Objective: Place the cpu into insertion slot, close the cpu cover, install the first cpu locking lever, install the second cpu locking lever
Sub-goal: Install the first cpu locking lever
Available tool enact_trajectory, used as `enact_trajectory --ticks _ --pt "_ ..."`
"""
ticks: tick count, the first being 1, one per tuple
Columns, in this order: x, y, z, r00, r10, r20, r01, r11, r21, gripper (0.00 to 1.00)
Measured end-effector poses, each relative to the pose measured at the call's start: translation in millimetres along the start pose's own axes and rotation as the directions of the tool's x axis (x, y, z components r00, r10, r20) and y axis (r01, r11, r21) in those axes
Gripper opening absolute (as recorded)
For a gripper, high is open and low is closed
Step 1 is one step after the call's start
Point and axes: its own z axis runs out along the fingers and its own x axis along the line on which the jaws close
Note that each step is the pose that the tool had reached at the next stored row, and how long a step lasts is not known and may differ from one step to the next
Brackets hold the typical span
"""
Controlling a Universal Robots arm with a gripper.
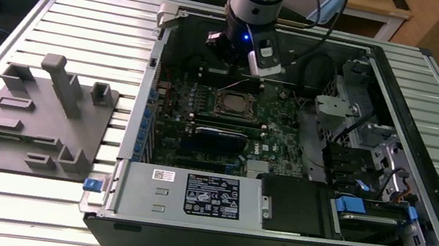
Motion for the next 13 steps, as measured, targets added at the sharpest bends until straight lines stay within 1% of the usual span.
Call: enact_trajectory --ticks 13 --pt "0.0 -0.3 1.4 1.0 0.0 0.0001 0.0 1.0 -0.0001 0.1"
